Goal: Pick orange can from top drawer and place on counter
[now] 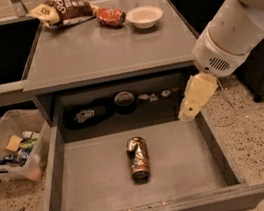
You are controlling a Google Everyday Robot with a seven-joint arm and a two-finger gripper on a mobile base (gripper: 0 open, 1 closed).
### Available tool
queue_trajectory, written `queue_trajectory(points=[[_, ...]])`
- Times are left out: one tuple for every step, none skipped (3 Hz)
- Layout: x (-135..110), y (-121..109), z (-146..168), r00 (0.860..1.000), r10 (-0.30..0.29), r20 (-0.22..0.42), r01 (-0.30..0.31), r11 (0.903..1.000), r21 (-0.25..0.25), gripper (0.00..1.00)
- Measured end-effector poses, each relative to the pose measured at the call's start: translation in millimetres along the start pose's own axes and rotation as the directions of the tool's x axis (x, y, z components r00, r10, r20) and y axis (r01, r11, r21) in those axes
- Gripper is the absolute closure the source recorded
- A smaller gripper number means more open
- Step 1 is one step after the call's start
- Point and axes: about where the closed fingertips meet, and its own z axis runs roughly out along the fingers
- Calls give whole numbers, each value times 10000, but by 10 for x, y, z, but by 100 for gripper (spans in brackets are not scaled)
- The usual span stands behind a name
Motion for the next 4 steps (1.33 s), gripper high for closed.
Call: queue_trajectory(points=[[4, 33, 50, 9999, 75, -66, -76, 10000, -61, 0], [69, 254, 357, 9953, 967, -39, -968, 9949, -294, 0], [159, 656, 904, 9743, 2237, -261, -2248, 9728, -558, 0], [140, 961, 1450, 9540, 2941, -582, -2974, 9528, -604, 0]])
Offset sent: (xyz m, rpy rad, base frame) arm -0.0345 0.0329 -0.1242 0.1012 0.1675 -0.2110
